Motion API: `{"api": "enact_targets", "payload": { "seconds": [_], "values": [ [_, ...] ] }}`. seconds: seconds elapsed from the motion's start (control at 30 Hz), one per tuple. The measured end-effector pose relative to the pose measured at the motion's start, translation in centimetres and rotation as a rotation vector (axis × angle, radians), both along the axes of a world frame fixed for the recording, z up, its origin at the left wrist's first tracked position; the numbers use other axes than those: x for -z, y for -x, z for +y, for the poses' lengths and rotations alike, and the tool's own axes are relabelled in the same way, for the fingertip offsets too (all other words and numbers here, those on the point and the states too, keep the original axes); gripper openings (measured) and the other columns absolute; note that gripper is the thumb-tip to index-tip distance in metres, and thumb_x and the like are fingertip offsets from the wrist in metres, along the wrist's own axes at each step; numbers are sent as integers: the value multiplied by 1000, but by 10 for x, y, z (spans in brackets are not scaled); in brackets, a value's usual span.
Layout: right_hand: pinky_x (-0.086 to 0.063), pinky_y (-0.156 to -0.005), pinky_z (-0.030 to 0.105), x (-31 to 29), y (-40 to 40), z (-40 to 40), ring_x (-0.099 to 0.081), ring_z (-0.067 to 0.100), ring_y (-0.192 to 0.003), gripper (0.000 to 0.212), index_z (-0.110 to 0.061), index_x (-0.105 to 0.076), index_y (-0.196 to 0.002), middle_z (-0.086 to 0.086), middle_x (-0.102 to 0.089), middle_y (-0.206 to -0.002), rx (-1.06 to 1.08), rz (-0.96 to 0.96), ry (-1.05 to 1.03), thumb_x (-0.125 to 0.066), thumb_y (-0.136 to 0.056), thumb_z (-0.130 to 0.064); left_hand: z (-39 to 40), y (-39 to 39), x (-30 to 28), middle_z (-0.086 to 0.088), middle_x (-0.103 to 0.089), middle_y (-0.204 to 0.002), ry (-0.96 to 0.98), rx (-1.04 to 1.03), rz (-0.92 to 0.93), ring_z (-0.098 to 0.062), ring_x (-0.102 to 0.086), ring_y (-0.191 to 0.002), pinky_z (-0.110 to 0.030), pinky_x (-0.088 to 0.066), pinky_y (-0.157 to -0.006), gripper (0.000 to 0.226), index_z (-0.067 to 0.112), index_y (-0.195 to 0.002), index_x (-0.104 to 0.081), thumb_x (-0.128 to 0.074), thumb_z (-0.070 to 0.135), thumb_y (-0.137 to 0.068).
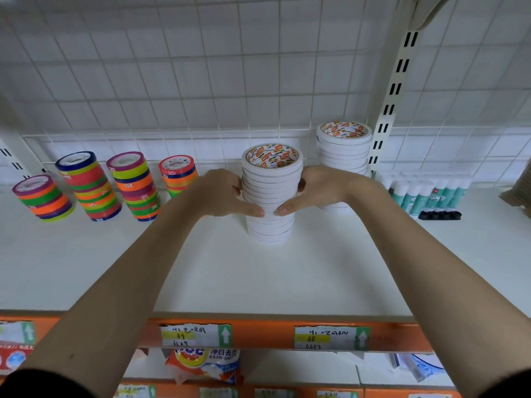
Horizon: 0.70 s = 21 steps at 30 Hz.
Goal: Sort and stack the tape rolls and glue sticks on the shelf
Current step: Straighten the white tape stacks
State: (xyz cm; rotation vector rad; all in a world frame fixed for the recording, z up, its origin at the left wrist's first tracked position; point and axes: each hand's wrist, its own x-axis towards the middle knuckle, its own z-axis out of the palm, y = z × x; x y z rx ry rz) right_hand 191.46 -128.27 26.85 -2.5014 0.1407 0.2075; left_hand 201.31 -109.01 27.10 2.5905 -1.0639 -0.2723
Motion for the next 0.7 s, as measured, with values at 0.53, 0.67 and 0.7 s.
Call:
{"api": "enact_targets", "payload": {
  "seconds": [0.53,0.67,0.7],
  "values": [
    [-43,-98,31,-39,4,0,-54,10,-106,86,-22,-59,-112,-16,-59,-107,61,50,216,-70,-47,-77,-4,-7,-32,-7,-58,-69,-250,54,-162,-20,-53,-72,-29,-40,-65,84,2,-79,-66,-54,82,-58],
    [-45,-78,24,-57,8,7,-57,10,-89,41,-25,-62,-90,-11,-63,-90,21,4,235,-72,-67,-58,-7,-5,-42,-6,-58,-72,-218,23,-180,-19,-50,-72,-33,-43,-68,68,7,-79,-64,-63,72,-60],
    [-43,-70,21,-58,7,9,-56,8,-82,33,-28,-60,-81,-12,-61,-82,8,-4,253,-72,-69,-56,-8,-5,-42,-4,-57,-71,-222,19,-189,-20,-50,-72,-33,-44,-70,66,9,-77,-62,-63,73,-60]
  ]
}}
